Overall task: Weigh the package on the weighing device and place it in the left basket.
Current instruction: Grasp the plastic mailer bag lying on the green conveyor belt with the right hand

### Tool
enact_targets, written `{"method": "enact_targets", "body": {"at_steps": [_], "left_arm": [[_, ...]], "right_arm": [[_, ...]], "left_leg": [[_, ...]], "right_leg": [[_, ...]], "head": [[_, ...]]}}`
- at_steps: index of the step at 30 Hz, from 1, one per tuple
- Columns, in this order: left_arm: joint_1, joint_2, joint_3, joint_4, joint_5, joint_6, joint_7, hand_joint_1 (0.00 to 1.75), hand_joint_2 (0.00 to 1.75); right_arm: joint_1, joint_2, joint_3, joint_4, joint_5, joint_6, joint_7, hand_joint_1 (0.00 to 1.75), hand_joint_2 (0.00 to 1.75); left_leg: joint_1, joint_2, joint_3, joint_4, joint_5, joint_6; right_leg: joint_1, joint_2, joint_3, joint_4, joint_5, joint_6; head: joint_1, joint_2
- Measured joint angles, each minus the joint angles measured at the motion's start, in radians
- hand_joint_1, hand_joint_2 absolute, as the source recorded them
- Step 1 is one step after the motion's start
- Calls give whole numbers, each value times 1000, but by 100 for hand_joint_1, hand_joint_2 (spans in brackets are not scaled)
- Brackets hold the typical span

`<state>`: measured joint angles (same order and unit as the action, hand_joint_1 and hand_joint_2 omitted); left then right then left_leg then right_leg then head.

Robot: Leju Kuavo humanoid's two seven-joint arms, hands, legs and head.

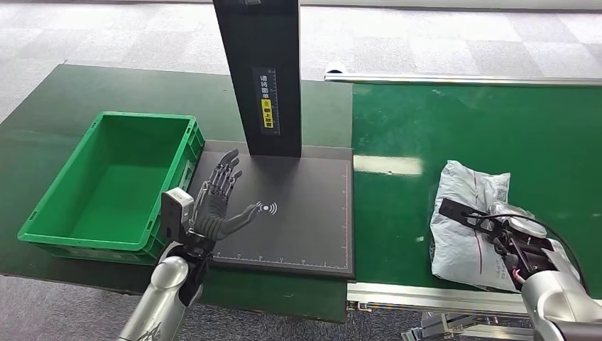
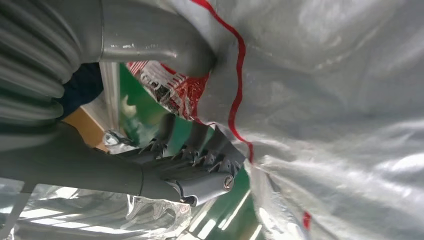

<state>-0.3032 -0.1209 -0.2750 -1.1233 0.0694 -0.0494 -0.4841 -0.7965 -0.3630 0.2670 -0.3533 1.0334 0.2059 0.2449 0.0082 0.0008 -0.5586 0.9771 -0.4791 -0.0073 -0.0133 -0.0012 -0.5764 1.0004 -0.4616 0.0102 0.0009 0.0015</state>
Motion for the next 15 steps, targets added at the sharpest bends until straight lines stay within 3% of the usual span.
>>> {"method": "enact_targets", "body": {"at_steps": [10,13,15], "left_arm": [[-21,-2,-1,12,1,-3,2,0,175],[-19,-2,-1,11,1,-3,3,0,175],[-8,-2,0,4,-2,-1,4,0,175]], "right_arm": [[10,3,8,0,2,62,-93,175,175],[11,6,10,-3,-4,34,-122,175,175],[17,12,10,-11,-19,-33,-150,175,175]], "left_leg": [[0,0,0,0,0,0],[0,0,0,0,0,0],[0,1,0,0,0,0]], "right_leg": [[0,0,0,0,0,0],[0,0,0,0,0,0],[0,0,1,0,0,0]], "head": [[0,0],[0,0],[0,0]]}}
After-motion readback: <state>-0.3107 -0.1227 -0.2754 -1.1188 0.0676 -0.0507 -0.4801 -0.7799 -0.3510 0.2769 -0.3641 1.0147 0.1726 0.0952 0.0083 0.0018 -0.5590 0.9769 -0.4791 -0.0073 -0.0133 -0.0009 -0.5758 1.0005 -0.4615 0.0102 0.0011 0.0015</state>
